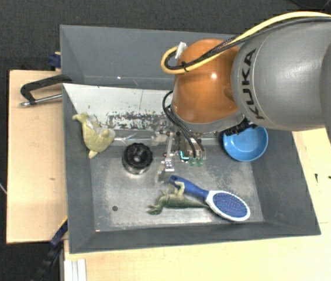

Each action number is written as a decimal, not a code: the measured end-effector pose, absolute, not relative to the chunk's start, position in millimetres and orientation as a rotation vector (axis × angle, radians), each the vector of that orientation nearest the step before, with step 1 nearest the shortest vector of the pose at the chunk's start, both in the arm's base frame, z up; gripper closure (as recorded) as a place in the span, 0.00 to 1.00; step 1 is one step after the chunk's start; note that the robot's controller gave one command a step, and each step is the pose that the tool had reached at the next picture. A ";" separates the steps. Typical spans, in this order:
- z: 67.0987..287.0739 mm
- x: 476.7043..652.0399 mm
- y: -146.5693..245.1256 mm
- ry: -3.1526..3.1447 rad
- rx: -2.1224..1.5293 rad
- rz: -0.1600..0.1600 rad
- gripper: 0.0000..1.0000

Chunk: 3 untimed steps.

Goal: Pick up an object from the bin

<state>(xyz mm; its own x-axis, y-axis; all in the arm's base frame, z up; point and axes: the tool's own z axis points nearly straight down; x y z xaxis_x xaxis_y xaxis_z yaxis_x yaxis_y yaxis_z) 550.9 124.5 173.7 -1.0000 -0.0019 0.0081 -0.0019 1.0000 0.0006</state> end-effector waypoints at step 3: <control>100.4 498.1 46.9 -3.147 -0.034 -0.002 0.00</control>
Offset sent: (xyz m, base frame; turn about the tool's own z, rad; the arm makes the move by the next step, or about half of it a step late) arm -0.0579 -0.0718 -0.1037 -0.2617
